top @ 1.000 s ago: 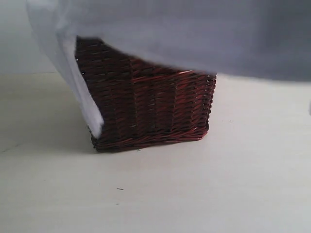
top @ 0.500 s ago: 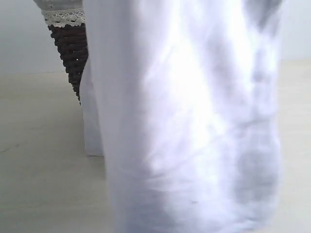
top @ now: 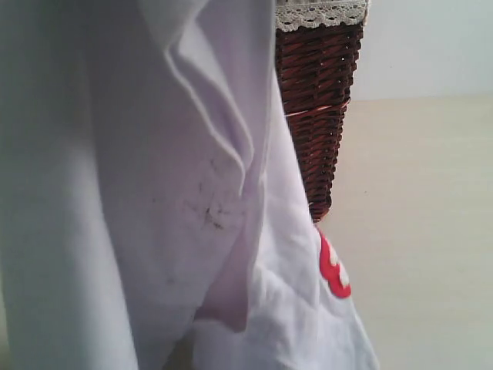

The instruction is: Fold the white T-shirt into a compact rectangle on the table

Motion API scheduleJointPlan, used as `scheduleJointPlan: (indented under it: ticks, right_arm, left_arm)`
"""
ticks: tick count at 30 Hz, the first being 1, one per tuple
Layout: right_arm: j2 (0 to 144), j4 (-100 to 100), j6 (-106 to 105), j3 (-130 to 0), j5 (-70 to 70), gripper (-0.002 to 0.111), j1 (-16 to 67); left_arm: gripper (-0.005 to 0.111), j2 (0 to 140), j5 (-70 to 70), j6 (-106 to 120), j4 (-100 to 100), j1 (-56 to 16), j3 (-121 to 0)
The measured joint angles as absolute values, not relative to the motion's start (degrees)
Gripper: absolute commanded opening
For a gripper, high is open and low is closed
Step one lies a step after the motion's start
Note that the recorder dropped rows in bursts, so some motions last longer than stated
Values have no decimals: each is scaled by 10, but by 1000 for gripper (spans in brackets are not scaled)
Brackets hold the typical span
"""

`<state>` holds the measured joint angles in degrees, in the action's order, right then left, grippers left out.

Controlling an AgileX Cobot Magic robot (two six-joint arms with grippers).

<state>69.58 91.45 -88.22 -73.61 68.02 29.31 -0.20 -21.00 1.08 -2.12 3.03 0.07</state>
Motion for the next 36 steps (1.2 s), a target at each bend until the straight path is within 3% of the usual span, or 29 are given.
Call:
scheduleJointPlan:
  ticks: [8,17,28,36]
  right_arm:
    - [696,758,-872,-736,683,0,300]
    - [666,405,-699,-734,488,0,287]
    - [620,149,-667,-734,536,0,64]
    - [626,134,-630,-734,555,0,-72]
  left_arm:
    - [68,-2,-210,11,-21,30,1]
    - [68,-2,-210,11,-21,30,1]
    - [68,-2,-210,11,-21,30,1]
    - [68,-2,-210,11,-21,30,1]
